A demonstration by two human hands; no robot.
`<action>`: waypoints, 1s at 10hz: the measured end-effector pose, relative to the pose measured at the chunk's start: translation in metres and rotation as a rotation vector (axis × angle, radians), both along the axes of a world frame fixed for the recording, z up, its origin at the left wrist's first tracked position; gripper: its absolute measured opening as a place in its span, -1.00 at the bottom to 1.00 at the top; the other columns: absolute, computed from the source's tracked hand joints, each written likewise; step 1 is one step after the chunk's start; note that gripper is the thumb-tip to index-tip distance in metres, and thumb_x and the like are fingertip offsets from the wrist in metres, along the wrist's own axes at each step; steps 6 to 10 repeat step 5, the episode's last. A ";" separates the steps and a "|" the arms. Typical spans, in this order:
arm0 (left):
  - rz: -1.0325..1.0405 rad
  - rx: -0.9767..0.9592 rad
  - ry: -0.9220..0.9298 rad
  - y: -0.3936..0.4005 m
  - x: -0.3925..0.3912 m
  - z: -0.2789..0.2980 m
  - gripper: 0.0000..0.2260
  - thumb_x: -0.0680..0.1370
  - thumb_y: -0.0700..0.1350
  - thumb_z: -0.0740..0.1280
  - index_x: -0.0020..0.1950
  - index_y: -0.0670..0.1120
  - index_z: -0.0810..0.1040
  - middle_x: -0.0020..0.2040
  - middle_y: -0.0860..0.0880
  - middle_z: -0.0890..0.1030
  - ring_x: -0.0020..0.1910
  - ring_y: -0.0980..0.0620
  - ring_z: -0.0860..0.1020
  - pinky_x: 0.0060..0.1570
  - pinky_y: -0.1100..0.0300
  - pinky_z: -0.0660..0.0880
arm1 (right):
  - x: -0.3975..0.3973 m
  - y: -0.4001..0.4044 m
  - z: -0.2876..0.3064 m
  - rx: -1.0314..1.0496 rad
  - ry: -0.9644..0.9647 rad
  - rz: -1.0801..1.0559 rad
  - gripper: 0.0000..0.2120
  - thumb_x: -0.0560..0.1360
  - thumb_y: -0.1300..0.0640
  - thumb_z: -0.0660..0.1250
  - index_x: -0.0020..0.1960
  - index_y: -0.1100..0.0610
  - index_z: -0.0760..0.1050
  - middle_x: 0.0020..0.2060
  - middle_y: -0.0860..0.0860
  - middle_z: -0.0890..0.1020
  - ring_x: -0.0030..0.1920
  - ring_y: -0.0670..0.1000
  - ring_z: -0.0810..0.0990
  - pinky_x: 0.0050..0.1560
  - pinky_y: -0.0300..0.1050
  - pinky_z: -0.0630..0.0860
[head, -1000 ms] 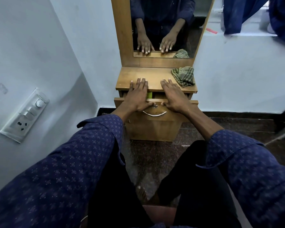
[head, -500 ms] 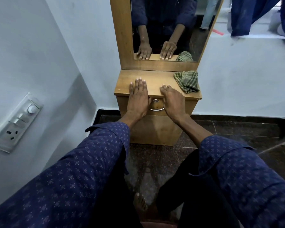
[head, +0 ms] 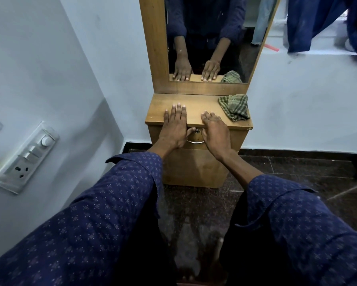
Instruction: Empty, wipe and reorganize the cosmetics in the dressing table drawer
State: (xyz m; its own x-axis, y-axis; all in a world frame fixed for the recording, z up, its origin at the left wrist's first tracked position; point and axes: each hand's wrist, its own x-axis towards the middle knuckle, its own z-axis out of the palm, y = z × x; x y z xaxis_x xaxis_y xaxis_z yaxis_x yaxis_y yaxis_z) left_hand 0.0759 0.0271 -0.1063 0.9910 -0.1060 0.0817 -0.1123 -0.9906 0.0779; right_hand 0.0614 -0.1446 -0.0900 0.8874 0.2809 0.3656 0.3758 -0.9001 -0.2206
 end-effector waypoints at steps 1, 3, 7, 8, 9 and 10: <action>-0.011 -0.006 0.013 0.003 0.004 0.008 -0.19 0.69 0.31 0.04 0.70 -0.20 -0.16 0.71 -0.23 -0.11 0.69 -0.19 -0.17 0.64 -0.21 -0.18 | 0.003 0.000 0.006 0.016 0.034 0.034 -0.37 0.56 0.14 0.46 0.58 0.18 0.37 0.54 0.13 0.43 0.57 0.14 0.35 0.61 0.04 0.23; -0.007 -0.008 0.010 0.009 -0.002 0.006 -0.20 0.69 0.33 -0.07 0.70 -0.22 -0.19 0.71 -0.23 -0.17 0.69 -0.17 -0.21 0.64 -0.18 -0.22 | 0.006 -0.001 0.015 -0.029 0.121 0.084 -0.45 0.68 -0.09 0.21 0.53 0.24 0.40 0.54 0.18 0.42 0.55 0.19 0.37 0.55 0.07 0.29; -0.052 -0.154 -0.185 0.009 -0.013 0.013 -0.29 0.73 0.26 -0.13 0.70 -0.21 -0.16 0.71 -0.20 -0.15 0.70 -0.11 -0.21 0.66 -0.08 -0.17 | 0.002 0.011 0.018 0.043 -0.013 0.157 -0.47 0.68 0.21 0.10 0.65 0.24 0.19 0.64 0.21 0.21 0.65 0.20 0.14 0.64 0.07 0.11; -0.052 -0.154 -0.185 0.009 -0.013 0.013 -0.29 0.73 0.26 -0.13 0.70 -0.21 -0.16 0.71 -0.20 -0.15 0.70 -0.11 -0.21 0.66 -0.08 -0.17 | 0.002 0.011 0.018 0.043 -0.013 0.157 -0.47 0.68 0.21 0.10 0.65 0.24 0.19 0.64 0.21 0.21 0.65 0.20 0.14 0.64 0.07 0.11; -0.052 -0.154 -0.185 0.009 -0.013 0.013 -0.29 0.73 0.26 -0.13 0.70 -0.21 -0.16 0.71 -0.20 -0.15 0.70 -0.11 -0.21 0.66 -0.08 -0.17 | 0.002 0.011 0.018 0.043 -0.013 0.157 -0.47 0.68 0.21 0.10 0.65 0.24 0.19 0.64 0.21 0.21 0.65 0.20 0.14 0.64 0.07 0.11; -0.052 -0.154 -0.185 0.009 -0.013 0.013 -0.29 0.73 0.26 -0.13 0.70 -0.21 -0.16 0.71 -0.20 -0.15 0.70 -0.11 -0.21 0.66 -0.08 -0.17 | 0.002 0.011 0.018 0.043 -0.013 0.157 -0.47 0.68 0.21 0.10 0.65 0.24 0.19 0.64 0.21 0.21 0.65 0.20 0.14 0.64 0.07 0.11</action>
